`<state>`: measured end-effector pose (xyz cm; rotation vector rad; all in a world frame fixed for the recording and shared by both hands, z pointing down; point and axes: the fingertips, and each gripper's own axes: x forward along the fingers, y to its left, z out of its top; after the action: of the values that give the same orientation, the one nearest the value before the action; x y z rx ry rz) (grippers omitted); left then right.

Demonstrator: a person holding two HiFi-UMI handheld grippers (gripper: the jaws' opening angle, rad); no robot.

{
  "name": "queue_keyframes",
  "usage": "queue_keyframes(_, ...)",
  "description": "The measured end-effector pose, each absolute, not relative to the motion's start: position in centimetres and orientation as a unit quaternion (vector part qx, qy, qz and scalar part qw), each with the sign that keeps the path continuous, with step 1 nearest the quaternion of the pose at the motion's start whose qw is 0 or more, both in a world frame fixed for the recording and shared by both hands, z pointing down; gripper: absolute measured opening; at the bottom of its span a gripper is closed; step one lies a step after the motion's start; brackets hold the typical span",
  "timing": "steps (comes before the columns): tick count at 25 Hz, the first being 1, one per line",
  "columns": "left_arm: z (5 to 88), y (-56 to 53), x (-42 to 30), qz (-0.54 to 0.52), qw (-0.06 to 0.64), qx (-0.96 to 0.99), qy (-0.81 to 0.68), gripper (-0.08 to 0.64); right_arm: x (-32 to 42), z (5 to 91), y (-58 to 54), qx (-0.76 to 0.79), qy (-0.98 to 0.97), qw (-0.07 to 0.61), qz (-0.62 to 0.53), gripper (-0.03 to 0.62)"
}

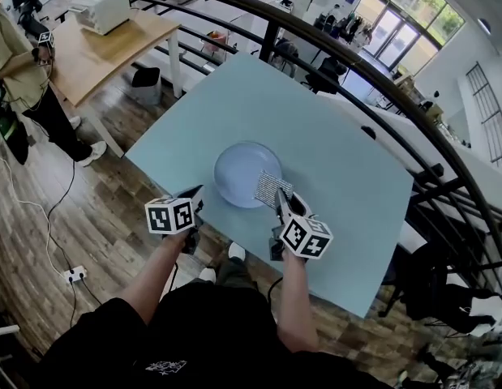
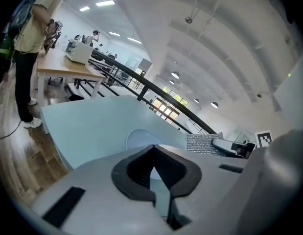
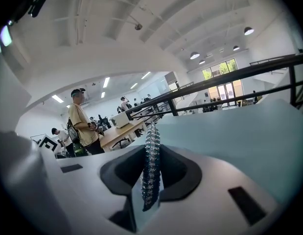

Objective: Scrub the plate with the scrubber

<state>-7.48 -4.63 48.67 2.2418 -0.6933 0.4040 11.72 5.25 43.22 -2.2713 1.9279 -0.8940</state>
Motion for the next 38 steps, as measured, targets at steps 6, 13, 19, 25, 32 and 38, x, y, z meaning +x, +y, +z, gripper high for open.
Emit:
queue_keyframes(6, 44.9, -4.2, -8.3, 0.14, 0.318, 0.899, -0.266, 0.009, 11.2, 40.0, 7.4, -0.745, 0.621, 0.015, -0.244, 0.083)
queue_keyframes(13, 40.1, -3.5, -8.5, 0.116, 0.245, 0.924, -0.269, 0.009, 12.0, 35.7, 9.4, -0.757, 0.624, 0.021, -0.194, 0.083)
queue_keyframes(19, 36.0, -3.6, -7.4, 0.096, 0.182, 0.937, -0.282, 0.009, 14.1, 31.8, 9.1, -0.756, 0.639, 0.014, -0.141, 0.083)
queue_keyframes(25, 32.8, -2.1, -5.6, 0.067, 0.125, 0.941, -0.307, 0.009, 15.9, 28.7, 10.2, -0.748, 0.657, -0.011, -0.094, 0.083)
queue_keyframes(32, 28.5, -1.2, -3.6, 0.042, 0.074, 0.944, -0.318, 0.009, 17.2, 25.8, 10.1, -0.736, 0.673, 0.0, -0.071, 0.083)
queue_keyframes(38, 25.6, -0.5, -2.7, 0.025, 0.043, 0.947, -0.316, 0.009, 17.5, 24.2, 10.2, -0.73, 0.681, 0.007, -0.054, 0.081)
